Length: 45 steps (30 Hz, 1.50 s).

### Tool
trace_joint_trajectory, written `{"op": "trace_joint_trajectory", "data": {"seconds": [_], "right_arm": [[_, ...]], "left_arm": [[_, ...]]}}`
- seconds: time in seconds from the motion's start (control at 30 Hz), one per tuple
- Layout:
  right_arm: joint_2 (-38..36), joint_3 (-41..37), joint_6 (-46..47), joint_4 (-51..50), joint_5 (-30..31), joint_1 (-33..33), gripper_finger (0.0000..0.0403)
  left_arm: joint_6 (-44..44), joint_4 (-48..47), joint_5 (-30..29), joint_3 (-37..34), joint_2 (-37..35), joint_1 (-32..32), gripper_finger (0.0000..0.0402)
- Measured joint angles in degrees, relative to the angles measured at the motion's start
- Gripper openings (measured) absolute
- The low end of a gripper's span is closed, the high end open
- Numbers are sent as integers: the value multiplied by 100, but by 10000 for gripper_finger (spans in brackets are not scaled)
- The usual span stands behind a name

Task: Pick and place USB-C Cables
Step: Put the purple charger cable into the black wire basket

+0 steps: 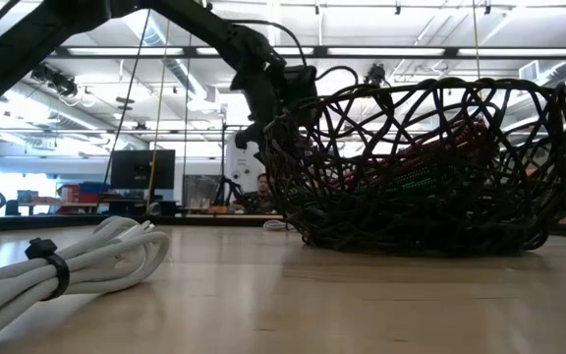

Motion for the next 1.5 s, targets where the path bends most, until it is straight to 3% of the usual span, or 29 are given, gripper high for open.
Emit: {"op": "trace_joint_trajectory", "data": {"seconds": [0.5, 1.5], "right_arm": [[0, 0, 349, 163, -48, 15, 149], [0, 0, 439, 372, -341, 15, 149]], "left_arm": [[-450, 5, 95, -4, 365, 223, 135], [-3, 273, 153, -4, 540, 405, 135]]}}
